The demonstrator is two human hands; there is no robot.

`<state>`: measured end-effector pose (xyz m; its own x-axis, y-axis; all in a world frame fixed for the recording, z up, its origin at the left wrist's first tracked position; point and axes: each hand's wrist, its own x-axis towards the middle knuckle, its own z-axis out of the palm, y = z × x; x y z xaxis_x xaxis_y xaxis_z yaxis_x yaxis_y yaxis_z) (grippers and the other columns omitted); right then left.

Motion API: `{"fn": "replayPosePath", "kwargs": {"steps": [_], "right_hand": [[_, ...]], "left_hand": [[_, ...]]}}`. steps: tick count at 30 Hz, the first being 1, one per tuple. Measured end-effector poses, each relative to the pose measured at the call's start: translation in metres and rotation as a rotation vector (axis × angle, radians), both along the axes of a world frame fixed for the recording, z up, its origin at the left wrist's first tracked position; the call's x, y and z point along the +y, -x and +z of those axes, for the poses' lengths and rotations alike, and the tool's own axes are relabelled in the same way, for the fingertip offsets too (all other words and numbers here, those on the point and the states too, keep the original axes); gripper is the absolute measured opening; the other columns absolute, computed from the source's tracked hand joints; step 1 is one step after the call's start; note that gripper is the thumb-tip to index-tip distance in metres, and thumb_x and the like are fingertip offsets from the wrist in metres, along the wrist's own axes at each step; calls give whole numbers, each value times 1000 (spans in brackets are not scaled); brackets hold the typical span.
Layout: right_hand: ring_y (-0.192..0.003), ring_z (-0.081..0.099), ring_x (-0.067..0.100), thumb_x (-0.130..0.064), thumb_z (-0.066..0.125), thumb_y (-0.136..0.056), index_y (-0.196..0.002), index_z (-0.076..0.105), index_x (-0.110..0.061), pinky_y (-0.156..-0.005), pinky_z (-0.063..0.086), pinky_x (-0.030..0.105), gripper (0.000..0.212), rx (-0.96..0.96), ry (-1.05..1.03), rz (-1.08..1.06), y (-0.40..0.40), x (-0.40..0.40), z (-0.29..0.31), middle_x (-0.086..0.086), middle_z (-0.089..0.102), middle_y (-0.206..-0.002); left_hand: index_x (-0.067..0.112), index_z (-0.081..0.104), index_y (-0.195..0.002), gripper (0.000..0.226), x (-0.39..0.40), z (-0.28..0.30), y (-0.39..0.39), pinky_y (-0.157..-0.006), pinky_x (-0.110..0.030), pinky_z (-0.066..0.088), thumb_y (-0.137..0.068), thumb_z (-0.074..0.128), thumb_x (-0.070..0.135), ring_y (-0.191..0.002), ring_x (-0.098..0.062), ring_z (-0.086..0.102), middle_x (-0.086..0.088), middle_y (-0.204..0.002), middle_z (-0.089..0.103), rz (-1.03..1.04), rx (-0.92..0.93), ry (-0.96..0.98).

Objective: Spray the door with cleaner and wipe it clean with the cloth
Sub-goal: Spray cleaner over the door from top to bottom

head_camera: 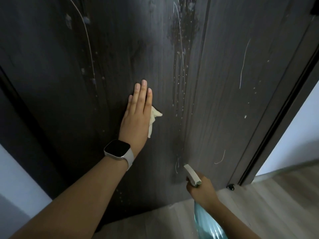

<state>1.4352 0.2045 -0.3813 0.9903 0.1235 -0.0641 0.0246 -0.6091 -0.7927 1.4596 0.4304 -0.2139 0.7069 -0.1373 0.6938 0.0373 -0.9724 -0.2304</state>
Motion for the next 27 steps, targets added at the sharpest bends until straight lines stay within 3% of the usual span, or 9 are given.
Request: {"fn": "replayPosePath", "kwargs": {"steps": [4,6,10,15,20,24,27], "right_hand": [[-75,60,13,2,61,-77,-96,57,-26,-57,40,11,34,25,8,5,6,-2,-11,1,68,-91],[-75,59,13,2,61,-78,-94,57,-24,-57,40,10,31,48,-5,-12,9,-2,-15,2,65,-88],[-72,62,23,-1,60,-78,-86,60,-16,-58,45,27,17,80,-1,-35,13,0,-22,7,66,-79],[-68,61,23,3,59,-75,-82,59,-13,-54,42,25,18,12,-59,-25,17,-6,-12,10,65,-75],[-60,59,16,9,58,-76,-90,65,-18,-55,47,32,31,-63,-254,-83,13,-18,40,10,68,-81],[-59,62,6,10,57,-79,-107,66,-13,-57,53,31,37,-193,-400,-110,-3,-30,110,5,70,-92],[-53,56,9,13,55,-79,-100,66,-5,-50,50,29,30,-321,-481,-143,-20,-46,172,15,67,-87]], "left_hand": [[1,2,-152,101,0,1,0,-118,-45,1,-79,71,14,-147,-32,-8,-20,-161,-1,32,0,-13],[0,4,-152,97,-1,1,0,-118,-45,2,-81,68,14,-146,-31,-8,-21,-161,0,29,-12,-17],[0,4,-152,90,-2,3,0,-118,-45,-1,-82,60,15,-146,-32,-10,-20,-161,0,31,2,-20],[0,6,-152,95,-2,7,4,-118,-44,4,-79,66,12,-146,-31,-8,-20,-161,1,27,27,3],[4,10,-153,107,-6,20,18,-120,-42,10,-72,80,11,-149,-31,-1,-16,-161,-4,-7,110,76],[3,17,-151,108,-15,47,15,-118,-45,15,-66,83,8,-148,-34,11,-19,-161,9,-63,38,75],[2,14,-152,104,-25,88,4,-120,-47,13,-69,76,0,-149,-33,3,-18,-161,4,-97,-36,68]]}}
